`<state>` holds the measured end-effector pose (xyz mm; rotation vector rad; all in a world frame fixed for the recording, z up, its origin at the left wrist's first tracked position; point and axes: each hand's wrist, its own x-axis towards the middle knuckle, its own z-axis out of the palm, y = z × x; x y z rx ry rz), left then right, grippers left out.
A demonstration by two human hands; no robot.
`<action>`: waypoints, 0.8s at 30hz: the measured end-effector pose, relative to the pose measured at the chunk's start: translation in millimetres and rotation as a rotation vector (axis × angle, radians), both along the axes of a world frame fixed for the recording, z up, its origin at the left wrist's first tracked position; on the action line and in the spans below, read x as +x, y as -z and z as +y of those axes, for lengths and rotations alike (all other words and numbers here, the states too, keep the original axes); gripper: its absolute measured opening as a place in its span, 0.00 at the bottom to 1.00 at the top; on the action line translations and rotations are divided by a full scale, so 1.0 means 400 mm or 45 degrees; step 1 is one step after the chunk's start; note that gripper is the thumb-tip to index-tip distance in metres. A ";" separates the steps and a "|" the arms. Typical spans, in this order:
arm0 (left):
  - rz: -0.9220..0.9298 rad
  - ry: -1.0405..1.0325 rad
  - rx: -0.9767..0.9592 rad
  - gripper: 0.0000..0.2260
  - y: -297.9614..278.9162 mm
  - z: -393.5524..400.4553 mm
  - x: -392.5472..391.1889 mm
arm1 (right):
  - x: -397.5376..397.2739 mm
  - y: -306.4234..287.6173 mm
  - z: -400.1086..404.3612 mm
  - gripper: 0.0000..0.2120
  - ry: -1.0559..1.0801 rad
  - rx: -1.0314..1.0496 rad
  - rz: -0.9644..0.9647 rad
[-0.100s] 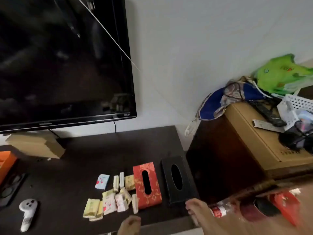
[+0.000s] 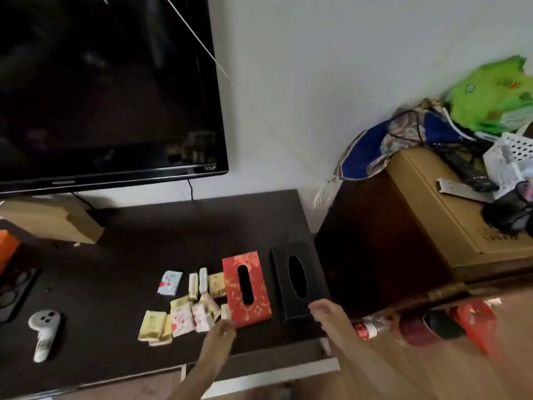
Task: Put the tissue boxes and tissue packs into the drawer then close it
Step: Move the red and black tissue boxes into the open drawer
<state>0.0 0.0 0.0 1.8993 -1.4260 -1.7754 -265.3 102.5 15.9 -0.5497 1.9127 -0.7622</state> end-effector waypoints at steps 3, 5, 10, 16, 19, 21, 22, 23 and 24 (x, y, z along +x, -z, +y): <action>-0.083 -0.040 -0.233 0.08 0.004 -0.064 -0.059 | -0.031 0.011 -0.059 0.12 -0.058 0.011 0.143; -0.172 -0.033 -0.345 0.12 0.026 -0.101 -0.086 | -0.060 0.044 -0.099 0.17 -0.062 0.026 0.252; -0.331 0.006 -0.315 0.15 0.101 -0.185 -0.144 | -0.115 0.160 -0.170 0.31 -0.107 0.117 0.416; -0.523 0.052 -0.288 0.22 0.185 -0.219 -0.170 | -0.154 0.270 -0.230 0.40 -0.133 0.239 0.271; -0.596 0.059 -0.270 0.24 0.214 -0.219 -0.179 | -0.169 0.307 -0.248 0.38 -0.136 0.265 0.282; -0.670 0.082 -0.264 0.23 0.222 -0.229 -0.180 | -0.178 0.328 -0.253 0.35 -0.166 0.276 0.350; -0.718 0.109 -0.263 0.22 0.221 -0.239 -0.178 | -0.183 0.335 -0.253 0.34 -0.186 0.273 0.388; -0.769 0.150 -0.261 0.22 0.217 -0.250 -0.177 | -0.187 0.338 -0.254 0.32 -0.206 0.269 0.419; -0.808 0.193 -0.250 0.21 0.209 -0.260 -0.176 | -0.192 0.339 -0.255 0.31 -0.226 0.270 0.445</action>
